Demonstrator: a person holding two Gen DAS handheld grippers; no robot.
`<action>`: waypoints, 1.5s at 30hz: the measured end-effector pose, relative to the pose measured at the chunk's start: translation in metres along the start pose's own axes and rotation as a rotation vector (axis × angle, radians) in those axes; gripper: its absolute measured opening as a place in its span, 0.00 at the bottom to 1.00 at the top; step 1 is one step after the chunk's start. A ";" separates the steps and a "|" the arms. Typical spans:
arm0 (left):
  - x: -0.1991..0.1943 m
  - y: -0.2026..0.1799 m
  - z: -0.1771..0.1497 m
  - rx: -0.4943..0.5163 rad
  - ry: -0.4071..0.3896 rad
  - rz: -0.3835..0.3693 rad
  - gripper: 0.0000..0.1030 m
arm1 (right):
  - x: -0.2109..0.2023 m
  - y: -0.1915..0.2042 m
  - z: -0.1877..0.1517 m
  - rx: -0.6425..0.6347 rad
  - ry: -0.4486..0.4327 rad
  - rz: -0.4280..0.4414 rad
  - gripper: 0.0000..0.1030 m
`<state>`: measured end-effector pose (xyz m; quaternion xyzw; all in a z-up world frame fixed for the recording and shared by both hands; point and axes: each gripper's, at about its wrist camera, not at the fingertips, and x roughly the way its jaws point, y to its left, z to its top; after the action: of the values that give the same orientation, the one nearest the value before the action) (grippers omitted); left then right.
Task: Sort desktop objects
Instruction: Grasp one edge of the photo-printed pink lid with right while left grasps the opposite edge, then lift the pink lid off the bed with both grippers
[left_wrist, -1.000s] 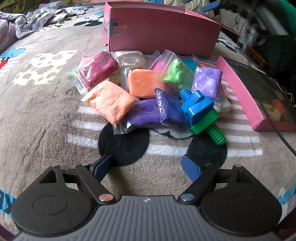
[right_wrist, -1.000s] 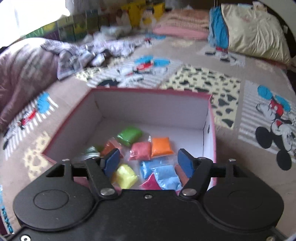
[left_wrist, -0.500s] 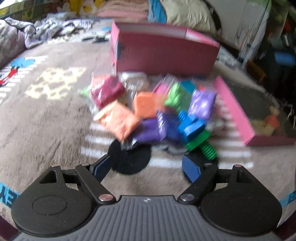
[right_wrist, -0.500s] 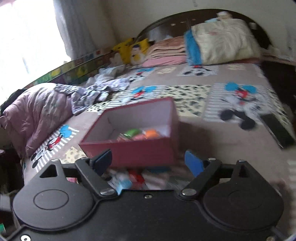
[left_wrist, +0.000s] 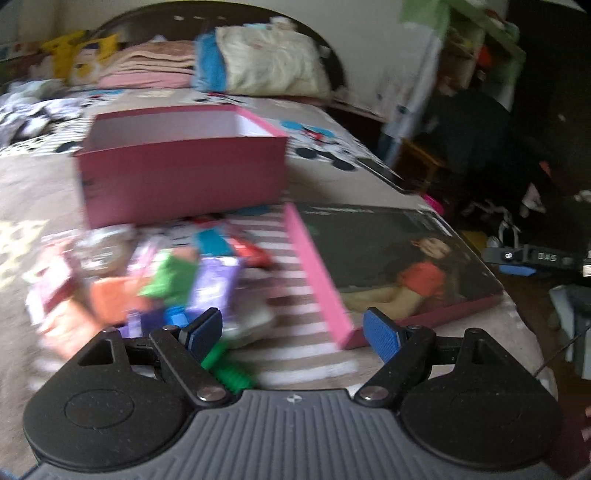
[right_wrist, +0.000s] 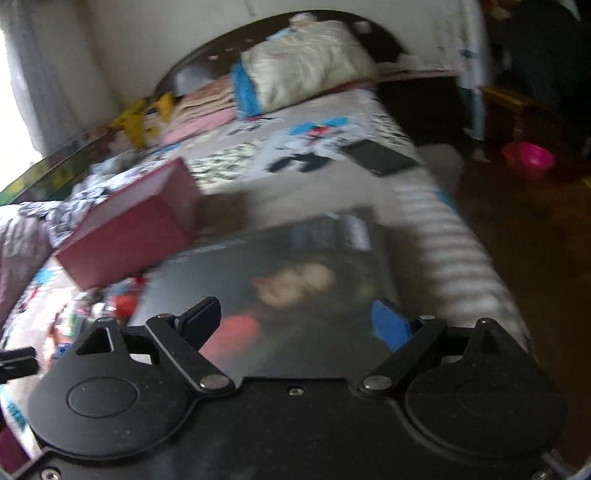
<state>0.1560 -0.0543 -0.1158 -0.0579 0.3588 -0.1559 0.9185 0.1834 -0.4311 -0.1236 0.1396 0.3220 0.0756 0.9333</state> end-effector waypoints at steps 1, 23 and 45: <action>0.008 -0.005 0.002 0.003 0.012 -0.012 0.81 | 0.002 -0.007 -0.003 0.017 -0.005 -0.010 0.87; 0.127 -0.033 0.027 0.002 0.112 -0.136 0.82 | 0.037 -0.070 -0.021 0.122 -0.031 0.132 0.89; 0.030 -0.021 0.016 0.056 0.106 -0.183 0.82 | -0.047 -0.005 -0.039 0.061 -0.061 0.225 0.90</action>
<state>0.1826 -0.0838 -0.1182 -0.0566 0.3955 -0.2518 0.8815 0.1228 -0.4380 -0.1277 0.2055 0.2781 0.1658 0.9236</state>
